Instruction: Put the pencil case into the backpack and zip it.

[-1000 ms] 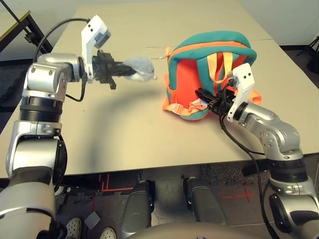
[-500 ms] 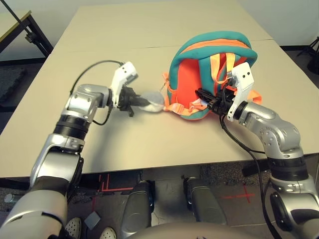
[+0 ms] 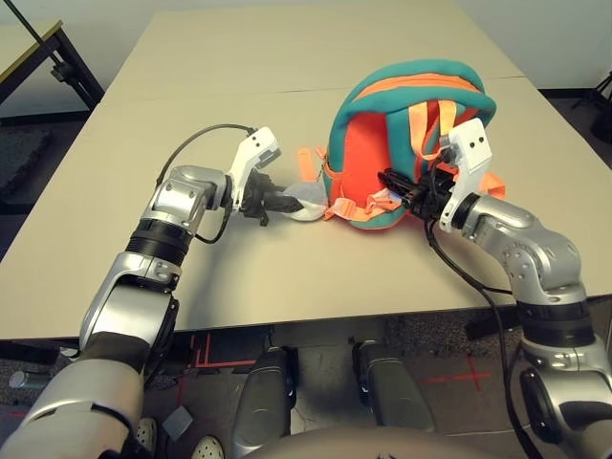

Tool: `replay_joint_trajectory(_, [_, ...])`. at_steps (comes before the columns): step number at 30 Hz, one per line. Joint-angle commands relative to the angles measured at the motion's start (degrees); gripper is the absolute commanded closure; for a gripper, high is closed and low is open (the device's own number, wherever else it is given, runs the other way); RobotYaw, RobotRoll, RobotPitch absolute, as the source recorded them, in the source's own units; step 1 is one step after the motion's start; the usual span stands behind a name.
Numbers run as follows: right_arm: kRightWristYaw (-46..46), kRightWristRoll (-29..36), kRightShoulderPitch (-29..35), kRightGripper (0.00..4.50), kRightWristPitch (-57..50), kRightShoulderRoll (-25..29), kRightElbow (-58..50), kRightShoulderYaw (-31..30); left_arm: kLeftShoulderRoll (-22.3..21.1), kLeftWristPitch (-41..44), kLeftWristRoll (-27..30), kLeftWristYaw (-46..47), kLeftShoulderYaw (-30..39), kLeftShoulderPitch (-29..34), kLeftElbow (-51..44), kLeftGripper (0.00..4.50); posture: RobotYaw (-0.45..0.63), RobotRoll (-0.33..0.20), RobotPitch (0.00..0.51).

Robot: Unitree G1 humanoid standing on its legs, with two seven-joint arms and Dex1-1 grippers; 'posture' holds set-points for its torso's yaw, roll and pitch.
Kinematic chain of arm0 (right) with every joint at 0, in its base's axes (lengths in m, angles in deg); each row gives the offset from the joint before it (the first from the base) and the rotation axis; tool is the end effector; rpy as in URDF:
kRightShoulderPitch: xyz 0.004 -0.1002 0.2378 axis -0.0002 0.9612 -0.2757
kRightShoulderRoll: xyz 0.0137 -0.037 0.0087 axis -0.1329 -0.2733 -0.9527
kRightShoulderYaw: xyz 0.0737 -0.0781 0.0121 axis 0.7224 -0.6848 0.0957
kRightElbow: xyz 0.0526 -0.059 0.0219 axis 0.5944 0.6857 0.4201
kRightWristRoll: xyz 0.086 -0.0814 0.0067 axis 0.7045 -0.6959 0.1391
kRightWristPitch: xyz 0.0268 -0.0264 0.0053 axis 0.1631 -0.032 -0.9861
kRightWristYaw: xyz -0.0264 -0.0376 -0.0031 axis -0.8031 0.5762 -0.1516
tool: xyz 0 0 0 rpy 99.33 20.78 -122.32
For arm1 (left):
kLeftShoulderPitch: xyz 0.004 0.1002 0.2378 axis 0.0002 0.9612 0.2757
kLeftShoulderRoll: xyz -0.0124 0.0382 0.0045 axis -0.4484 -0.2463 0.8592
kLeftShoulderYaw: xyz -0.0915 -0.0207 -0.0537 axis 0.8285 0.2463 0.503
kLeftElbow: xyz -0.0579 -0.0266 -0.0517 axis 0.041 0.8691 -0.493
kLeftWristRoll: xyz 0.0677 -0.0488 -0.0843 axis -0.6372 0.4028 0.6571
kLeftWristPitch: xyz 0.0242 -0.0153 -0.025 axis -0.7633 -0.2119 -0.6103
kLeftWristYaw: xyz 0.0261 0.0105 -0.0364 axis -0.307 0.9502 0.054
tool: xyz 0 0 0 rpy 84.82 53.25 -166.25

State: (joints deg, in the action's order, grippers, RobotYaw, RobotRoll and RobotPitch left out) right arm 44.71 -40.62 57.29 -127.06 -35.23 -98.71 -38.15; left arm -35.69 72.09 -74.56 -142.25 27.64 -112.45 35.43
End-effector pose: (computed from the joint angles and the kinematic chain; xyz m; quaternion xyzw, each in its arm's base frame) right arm 0.2776 -0.1923 0.1674 0.0306 0.0838 0.3306 0.9395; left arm 0.3584 0.2012 0.1698 0.0972 0.2417 -0.5267 0.8092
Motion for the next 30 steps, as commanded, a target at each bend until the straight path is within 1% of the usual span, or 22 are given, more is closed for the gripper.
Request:
replay_joint_trajectory(1, [0.17, 2.86, 0.29, 1.28, -3.8, 1.33, -1.84, 3.13, -0.99, 1.91, 0.62, -0.27, 0.91, 0.92, -3.3, 0.56, -0.11, 0.0, 0.133])
replay_joint_trajectory(2, [0.21, 3.48, 0.26, 0.86, -4.52, 1.68, -2.07, 3.78, -1.08, 2.18, 0.67, -0.2, 1.05, 1.14, -3.78, 0.1, -0.12, 0.0, 0.134])
replay_joint_trajectory(3, [0.3, 4.4, 0.35, 0.54, -5.59, 2.27, -2.61, 4.74, -1.3, 2.41, 0.73, -0.19, 1.25, 1.46, -4.28, 0.0, -0.12, 0.0, 0.134])
replay_joint_trajectory(4, [0.44, 5.26, 0.47, 0.16, -6.54, 2.95, -3.07, 5.65, -1.47, 2.61, 0.77, -0.18, 1.41, 1.7, -4.68, 0.0, -0.12, 0.0, 0.134])
replay_joint_trajectory(5, [0.55, 6.03, 0.64, 0.07, -7.43, 3.63, -3.59, 6.49, -1.68, 2.85, 0.84, -0.18, 1.56, 1.93, -5.13, 0.0, -0.12, 0.0, 0.134])
replay_joint_trajectory(14, [2.53, 13.41, 4.67, 0.07, -14.52, 10.8, -7.39, 14.38, -2.27, 3.63, 1.04, -0.02, 2.53, 2.37, -5.61, 0.0, -0.15, 0.0, 0.133])
replay_joint_trajectory(21, [4.12, 18.16, 7.43, 0.07, -17.29, 14.71, -8.7, 18.23, -2.23, 3.24, 1.01, -0.08, 2.64, 2.12, -4.36, 0.0, -0.17, 0.0, 0.137])
replay_joint_trajectory(26, [3.21, 18.83, 8.26, 0.07, -16.59, 16.0, -7.58, 21.06, -3.09, 3.94, 1.63, 0.58, 4.4, 2.61, -4.37, 0.0, -0.18, 0.0, 0.138])
replay_joint_trajectory(30, [1.3, 16.72, 8.91, 0.07, -13.47, 15.7, -5.1, 23.04, -3.88, 4.63, 2.15, 2.61, 6.68, 4.55, -5.93, 0.0, -0.18, 0.0, 0.138])
